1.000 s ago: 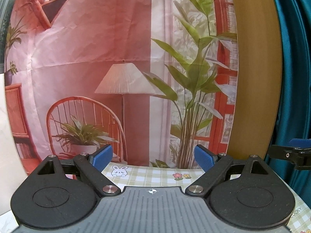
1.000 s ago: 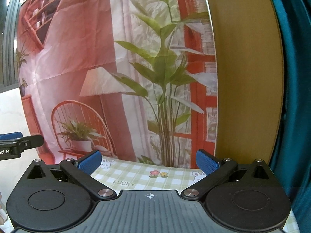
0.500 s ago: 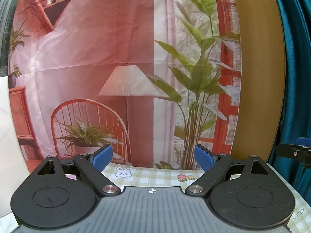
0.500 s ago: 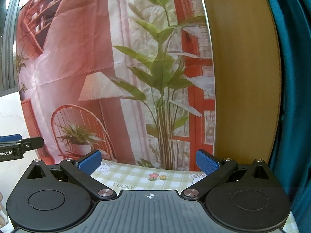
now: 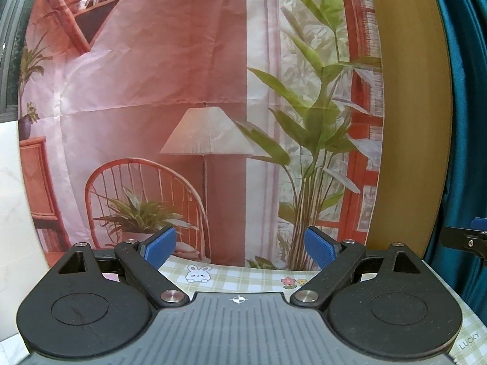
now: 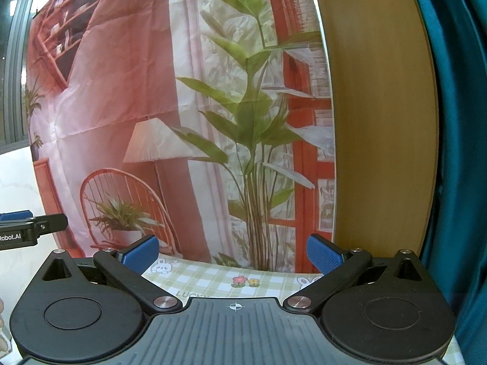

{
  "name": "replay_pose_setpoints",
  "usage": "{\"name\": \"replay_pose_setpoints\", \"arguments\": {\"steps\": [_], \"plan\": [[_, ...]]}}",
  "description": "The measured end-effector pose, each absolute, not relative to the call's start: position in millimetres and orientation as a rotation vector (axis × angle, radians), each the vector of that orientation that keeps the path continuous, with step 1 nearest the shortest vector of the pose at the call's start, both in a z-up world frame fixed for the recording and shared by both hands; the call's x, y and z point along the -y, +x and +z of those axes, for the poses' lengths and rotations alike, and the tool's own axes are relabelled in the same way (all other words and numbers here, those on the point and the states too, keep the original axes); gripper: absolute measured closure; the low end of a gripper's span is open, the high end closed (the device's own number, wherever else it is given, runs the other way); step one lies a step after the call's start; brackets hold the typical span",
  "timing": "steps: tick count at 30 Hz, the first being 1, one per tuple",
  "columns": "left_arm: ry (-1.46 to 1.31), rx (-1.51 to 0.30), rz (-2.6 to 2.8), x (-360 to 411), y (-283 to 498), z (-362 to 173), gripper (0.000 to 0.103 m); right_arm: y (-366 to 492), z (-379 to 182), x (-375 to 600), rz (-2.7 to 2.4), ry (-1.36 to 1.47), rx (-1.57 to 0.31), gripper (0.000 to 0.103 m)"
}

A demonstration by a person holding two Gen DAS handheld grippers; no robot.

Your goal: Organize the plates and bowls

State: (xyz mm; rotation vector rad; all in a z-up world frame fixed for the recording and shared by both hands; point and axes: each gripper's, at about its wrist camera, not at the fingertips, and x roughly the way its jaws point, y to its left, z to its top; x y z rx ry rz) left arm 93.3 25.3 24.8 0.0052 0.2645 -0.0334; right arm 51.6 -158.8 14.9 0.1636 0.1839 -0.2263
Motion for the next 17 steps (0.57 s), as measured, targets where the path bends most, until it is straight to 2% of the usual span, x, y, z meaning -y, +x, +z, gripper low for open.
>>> {"name": "replay_pose_setpoints", "arguments": {"steps": [17], "plan": [[0.009,-0.270,-0.020,-26.9,97.8,21.4,0.010,56.0,11.2,162.8,-0.232,0.163,-0.201,0.000]]}}
